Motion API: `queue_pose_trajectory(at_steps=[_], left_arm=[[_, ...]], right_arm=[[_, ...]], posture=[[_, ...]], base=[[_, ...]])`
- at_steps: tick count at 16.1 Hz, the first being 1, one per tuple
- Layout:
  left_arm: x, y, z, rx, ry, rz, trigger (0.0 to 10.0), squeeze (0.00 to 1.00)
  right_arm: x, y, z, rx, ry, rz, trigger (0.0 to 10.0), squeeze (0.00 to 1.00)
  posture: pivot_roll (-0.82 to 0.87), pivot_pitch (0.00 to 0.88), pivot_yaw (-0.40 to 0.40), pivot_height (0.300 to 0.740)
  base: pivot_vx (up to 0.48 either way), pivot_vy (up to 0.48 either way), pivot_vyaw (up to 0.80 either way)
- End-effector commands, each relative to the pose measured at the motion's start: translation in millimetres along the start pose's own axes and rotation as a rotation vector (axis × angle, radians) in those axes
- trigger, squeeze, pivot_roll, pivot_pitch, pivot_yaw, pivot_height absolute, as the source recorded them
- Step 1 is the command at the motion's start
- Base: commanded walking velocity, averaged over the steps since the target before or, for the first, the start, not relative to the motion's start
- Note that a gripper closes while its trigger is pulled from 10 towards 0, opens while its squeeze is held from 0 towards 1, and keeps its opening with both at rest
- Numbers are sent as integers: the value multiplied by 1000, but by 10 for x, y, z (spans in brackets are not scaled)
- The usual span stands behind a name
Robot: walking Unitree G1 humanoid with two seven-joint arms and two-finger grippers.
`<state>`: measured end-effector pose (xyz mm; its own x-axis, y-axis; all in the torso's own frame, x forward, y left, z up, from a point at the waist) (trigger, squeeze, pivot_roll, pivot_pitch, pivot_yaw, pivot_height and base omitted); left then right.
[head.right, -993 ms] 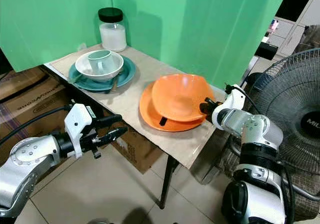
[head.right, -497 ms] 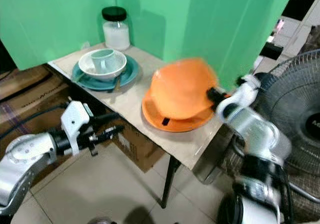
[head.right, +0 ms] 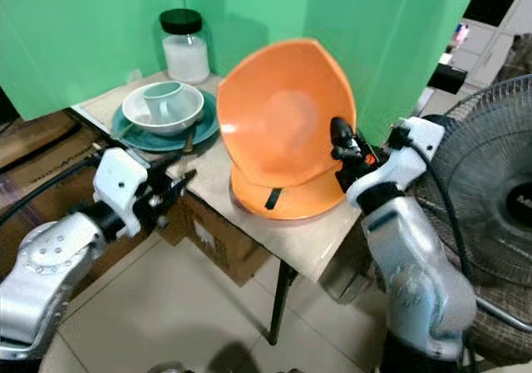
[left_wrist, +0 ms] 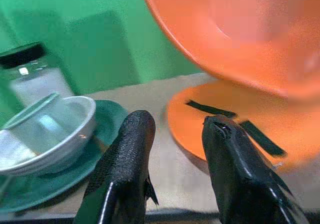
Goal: Setting the table
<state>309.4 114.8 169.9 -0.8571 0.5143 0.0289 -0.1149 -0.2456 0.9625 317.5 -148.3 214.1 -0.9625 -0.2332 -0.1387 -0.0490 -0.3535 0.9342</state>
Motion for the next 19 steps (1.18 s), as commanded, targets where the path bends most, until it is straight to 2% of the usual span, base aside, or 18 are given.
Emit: queue_pose_trajectory(at_steps=[1, 2, 3, 5, 7, 14, 19], left_arm=[[1, 78, 71, -9, 79, -17, 10000, 0], [10, 103, 134, -6, 158, -35, 10000, 0], [-13, 123, 146, -11, 191, -58, 10000, 0], [-19, 184, 159, 18, 240, -95, 10000, 0], [-6, 147, 177, 18, 268, -84, 10000, 0], [79, 88, 280, 11, 361, -58, 10000, 0], [36, 129, 283, 9, 366, -74, 10000, 0]], right_arm=[[26, 58, 66, 108, 0, -36, 10000, 0], [45, -3, 112, 199, 5, -37, 10000, 0], [40, -96, 177, 272, 29, -26, 10000, 0], [24, -80, 140, 298, -26, -53, 10000, 0], [46, -54, 192, 418, 4, -70, 10000, 0], [58, -52, 178, 419, -23, -113, 10000, 0], [28, -31, 131, 411, -41, -125, 10000, 0]], posture=[[118, 0, -19, 740], [120, 0, -27, 740], [124, 0, -39, 740], [112, 0, -42, 740], [109, 0, -37, 740], [131, 0, -55, 740], [132, 0, -58, 740]], base=[[0, 0, 0], [0, 0, -769], [0, 0, -800], [0, 0, -800], [0, 0, -800], [0, 0, -800], [0, 0, -800]])
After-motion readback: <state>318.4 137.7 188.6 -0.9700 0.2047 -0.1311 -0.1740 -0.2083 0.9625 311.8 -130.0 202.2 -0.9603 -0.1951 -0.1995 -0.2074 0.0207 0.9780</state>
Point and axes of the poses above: a point about 5 cm out from each wrist's last joint towards the gripper, its own x axis pointing back from the gripper into the wrist, its own y axis along the axis of the wrist's last joint, z = x × y, the point moved 6 cm from there along -x, pointing out of the wrist towards the gripper, and after that the axes turned 1 degree about x, right-handed, at the moved point
